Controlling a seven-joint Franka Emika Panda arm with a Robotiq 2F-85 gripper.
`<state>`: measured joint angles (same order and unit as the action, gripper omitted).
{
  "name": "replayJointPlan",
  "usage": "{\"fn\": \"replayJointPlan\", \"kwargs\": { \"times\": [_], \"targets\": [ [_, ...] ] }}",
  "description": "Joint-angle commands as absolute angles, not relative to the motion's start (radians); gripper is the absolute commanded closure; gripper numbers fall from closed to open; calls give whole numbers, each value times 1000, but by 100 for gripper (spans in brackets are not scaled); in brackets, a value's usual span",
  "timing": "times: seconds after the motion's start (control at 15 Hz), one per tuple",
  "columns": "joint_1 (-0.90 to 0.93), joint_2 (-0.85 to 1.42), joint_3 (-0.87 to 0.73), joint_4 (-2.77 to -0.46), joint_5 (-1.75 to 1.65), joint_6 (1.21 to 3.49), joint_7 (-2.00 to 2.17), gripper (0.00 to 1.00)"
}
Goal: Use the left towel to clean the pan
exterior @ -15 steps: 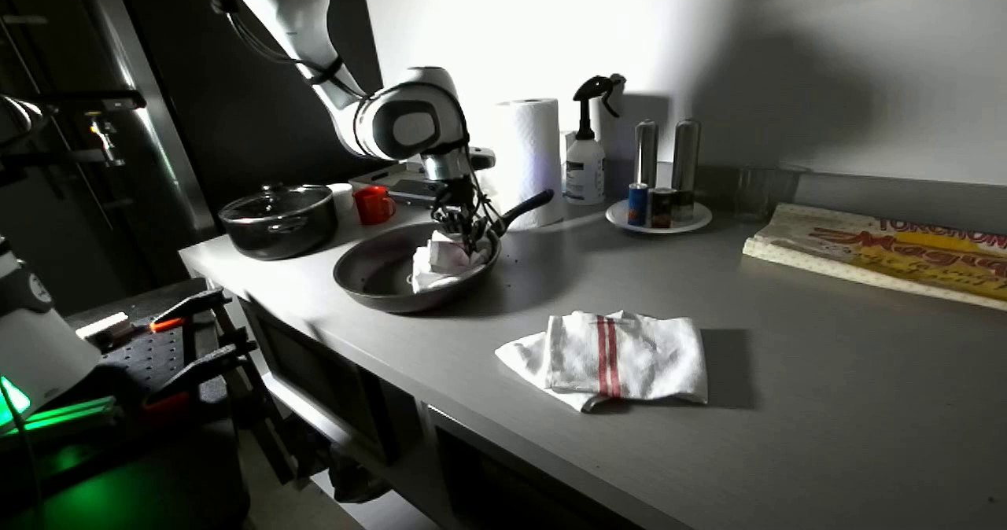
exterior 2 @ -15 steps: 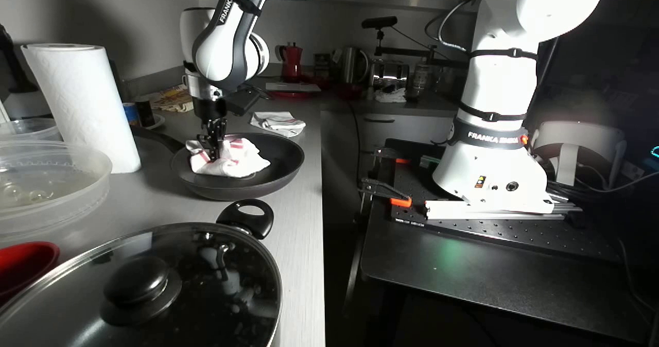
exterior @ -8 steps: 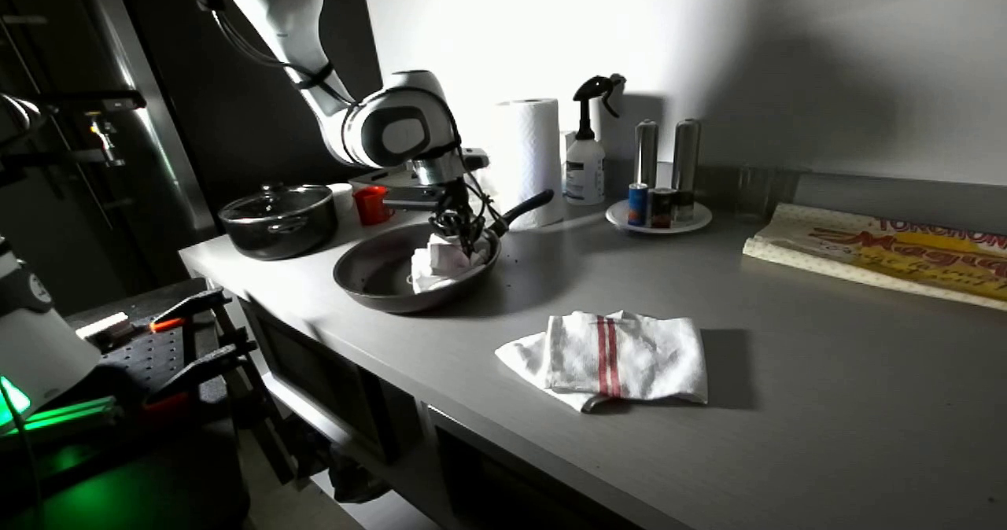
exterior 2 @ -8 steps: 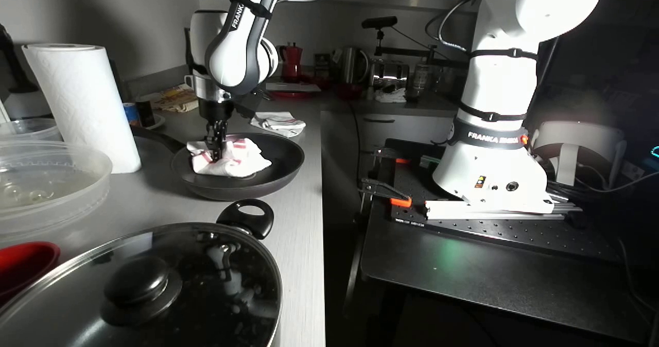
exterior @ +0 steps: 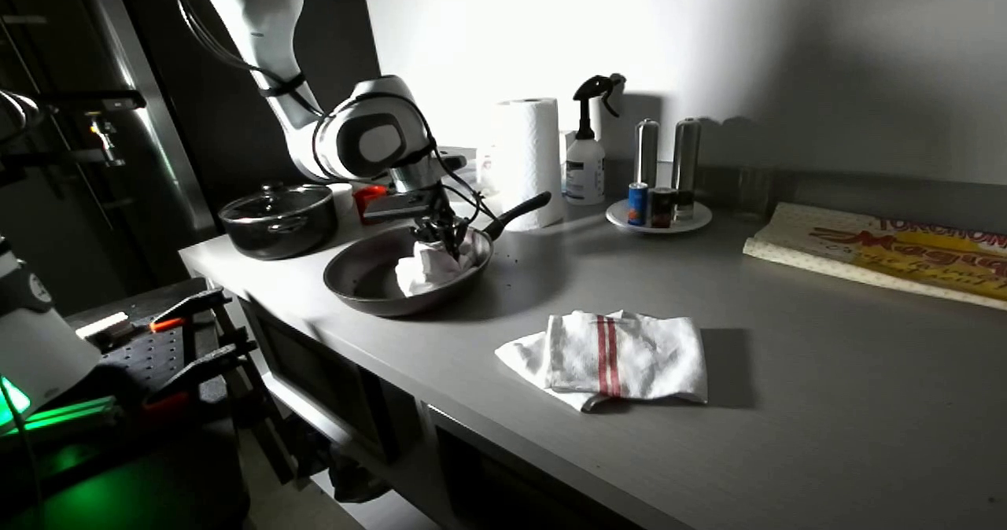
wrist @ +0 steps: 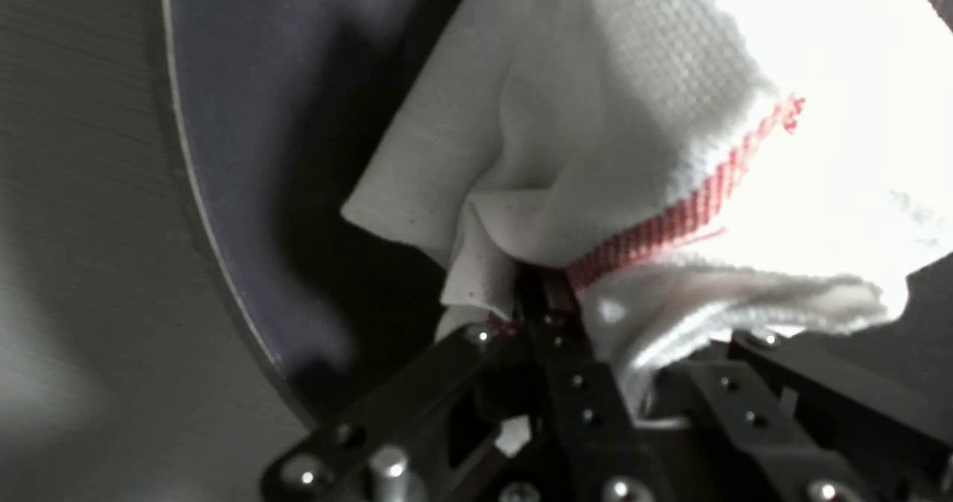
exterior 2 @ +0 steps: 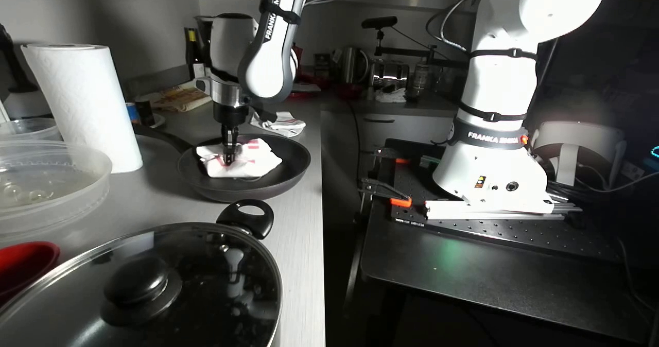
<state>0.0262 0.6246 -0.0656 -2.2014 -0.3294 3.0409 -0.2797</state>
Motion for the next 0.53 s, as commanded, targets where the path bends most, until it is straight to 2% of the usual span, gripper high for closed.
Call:
{"fn": "replayJointPlan", "kwargs": {
  "times": [0.0,0.47],
  "targets": [
    [111,613,-129,-2326,-404,3086,-287,96],
    [247,542,-195,-2461,-510,3112,-281,96]
  ]
}}
